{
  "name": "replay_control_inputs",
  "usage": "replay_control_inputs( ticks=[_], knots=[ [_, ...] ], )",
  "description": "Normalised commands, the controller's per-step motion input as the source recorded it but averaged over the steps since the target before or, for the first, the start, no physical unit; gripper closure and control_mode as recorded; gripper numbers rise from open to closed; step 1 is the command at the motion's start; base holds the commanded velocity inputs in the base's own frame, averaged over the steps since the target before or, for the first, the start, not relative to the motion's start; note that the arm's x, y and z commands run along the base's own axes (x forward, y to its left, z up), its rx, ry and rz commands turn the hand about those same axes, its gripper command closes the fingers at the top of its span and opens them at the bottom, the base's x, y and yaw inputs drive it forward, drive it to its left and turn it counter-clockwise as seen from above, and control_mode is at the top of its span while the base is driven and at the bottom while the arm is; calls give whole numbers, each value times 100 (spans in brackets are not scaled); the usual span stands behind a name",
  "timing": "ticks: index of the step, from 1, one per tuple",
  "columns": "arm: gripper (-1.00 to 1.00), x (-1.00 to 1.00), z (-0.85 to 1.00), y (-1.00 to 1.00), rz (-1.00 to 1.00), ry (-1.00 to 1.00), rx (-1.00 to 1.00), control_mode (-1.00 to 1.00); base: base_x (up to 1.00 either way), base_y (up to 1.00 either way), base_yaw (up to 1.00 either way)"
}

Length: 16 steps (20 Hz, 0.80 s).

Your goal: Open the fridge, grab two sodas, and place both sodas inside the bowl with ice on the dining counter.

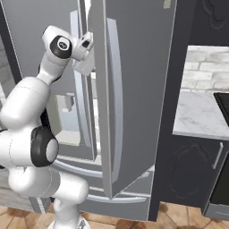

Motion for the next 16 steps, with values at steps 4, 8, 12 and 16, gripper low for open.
replay_control_inputs(
  ticks=[4, 8, 12, 16],
  knots=[
    [-100, -24, -19, -94, -5, 0, 0, -100, 0, 0, 0],
    [-100, -39, -8, -89, -6, 0, 0, -100, 0, 0, 0],
    [-100, -42, 0, -86, -7, 0, 0, -100, 0, 0, 0],
    [-100, -49, 0, -85, -7, 0, 0, -100, 0, 0, 0]
  ],
)
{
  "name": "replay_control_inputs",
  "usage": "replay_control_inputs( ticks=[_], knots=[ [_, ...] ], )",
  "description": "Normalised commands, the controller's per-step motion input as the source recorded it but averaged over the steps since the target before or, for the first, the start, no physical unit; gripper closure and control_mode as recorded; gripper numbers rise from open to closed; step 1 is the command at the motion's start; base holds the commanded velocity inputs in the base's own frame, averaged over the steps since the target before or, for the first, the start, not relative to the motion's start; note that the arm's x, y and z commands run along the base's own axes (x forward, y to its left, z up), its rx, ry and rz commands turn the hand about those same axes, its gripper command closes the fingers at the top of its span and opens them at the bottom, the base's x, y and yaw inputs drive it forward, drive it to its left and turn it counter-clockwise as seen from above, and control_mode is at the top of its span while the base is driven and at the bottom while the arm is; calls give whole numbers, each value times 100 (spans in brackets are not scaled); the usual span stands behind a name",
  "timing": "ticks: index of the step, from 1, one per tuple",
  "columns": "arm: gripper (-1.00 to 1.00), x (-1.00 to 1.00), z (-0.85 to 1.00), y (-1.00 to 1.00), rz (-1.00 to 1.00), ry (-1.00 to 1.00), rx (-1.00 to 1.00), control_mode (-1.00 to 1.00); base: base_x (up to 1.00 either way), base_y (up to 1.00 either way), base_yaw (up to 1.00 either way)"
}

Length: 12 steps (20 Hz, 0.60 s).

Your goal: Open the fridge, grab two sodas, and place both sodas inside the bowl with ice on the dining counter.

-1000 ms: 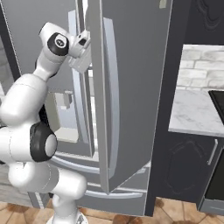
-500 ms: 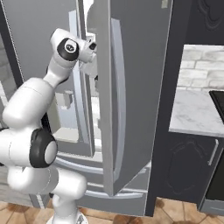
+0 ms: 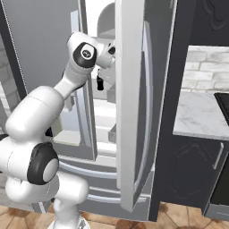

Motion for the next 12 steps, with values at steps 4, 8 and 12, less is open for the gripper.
replay_control_inputs(
  ticks=[4, 8, 12],
  knots=[
    [-100, -49, 0, -78, -6, -2, 0, -100, 0, 0, 0],
    [-100, -45, 0, -68, -4, -6, 0, -100, 0, 0, 0],
    [-100, -33, 0, -37, -2, -8, 0, -100, 0, 0, 0]
  ],
)
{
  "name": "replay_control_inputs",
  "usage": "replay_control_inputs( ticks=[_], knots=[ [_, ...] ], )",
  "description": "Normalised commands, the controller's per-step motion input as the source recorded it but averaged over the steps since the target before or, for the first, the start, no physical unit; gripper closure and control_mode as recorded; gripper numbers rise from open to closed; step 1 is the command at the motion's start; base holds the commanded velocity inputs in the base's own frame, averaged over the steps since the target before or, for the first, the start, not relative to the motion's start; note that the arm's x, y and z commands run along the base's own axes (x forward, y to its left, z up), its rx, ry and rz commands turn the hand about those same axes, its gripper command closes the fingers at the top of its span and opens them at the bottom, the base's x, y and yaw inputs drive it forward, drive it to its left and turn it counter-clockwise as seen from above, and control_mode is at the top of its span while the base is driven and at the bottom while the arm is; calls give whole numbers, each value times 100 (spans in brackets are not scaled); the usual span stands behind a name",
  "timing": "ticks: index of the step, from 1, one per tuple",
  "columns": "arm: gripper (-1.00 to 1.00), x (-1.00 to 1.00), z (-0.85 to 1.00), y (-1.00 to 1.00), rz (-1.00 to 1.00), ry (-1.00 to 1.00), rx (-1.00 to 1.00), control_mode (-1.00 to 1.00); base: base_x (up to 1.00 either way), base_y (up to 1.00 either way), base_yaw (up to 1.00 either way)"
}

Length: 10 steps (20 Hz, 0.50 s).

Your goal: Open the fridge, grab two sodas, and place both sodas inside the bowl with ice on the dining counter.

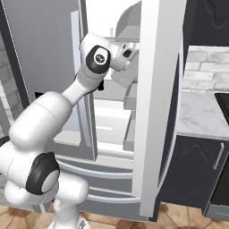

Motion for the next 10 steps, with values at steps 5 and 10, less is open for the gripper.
replay_control_inputs(
  ticks=[5, 10],
  knots=[
    [-100, -23, 0, 30, 1, -8, 0, -100, 0, 0, 0],
    [-100, -4, 0, 91, 1, -5, 0, -100, 0, 0, 0]
  ],
)
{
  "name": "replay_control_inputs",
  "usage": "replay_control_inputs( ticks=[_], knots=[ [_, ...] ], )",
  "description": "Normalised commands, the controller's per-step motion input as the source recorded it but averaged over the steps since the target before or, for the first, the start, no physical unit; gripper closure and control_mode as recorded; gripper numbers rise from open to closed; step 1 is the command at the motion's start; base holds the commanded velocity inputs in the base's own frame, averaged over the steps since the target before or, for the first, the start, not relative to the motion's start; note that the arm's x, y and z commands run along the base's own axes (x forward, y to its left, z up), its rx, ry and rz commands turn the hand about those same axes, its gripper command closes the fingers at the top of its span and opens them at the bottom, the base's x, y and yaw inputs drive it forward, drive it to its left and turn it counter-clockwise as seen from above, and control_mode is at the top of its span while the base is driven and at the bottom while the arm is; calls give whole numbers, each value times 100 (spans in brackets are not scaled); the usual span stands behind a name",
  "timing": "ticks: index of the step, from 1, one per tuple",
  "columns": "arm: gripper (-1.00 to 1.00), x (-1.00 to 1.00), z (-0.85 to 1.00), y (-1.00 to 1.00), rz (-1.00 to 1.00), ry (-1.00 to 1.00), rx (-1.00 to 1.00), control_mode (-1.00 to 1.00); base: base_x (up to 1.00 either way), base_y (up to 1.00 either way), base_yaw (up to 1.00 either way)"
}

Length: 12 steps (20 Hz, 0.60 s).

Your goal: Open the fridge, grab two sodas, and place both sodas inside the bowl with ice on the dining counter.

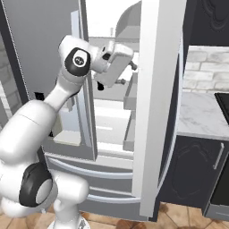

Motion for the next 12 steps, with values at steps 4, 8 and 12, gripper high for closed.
replay_control_inputs(
  ticks=[4, 8, 12],
  knots=[
    [-100, 0, -9, 100, 8, -7, 0, -100, 0, 0, 0],
    [-100, 0, -37, 98, 31, -11, 3, -100, 0, 0, 0],
    [-100, 0, -29, 91, 31, -15, 16, -100, 0, 0, 0]
  ],
)
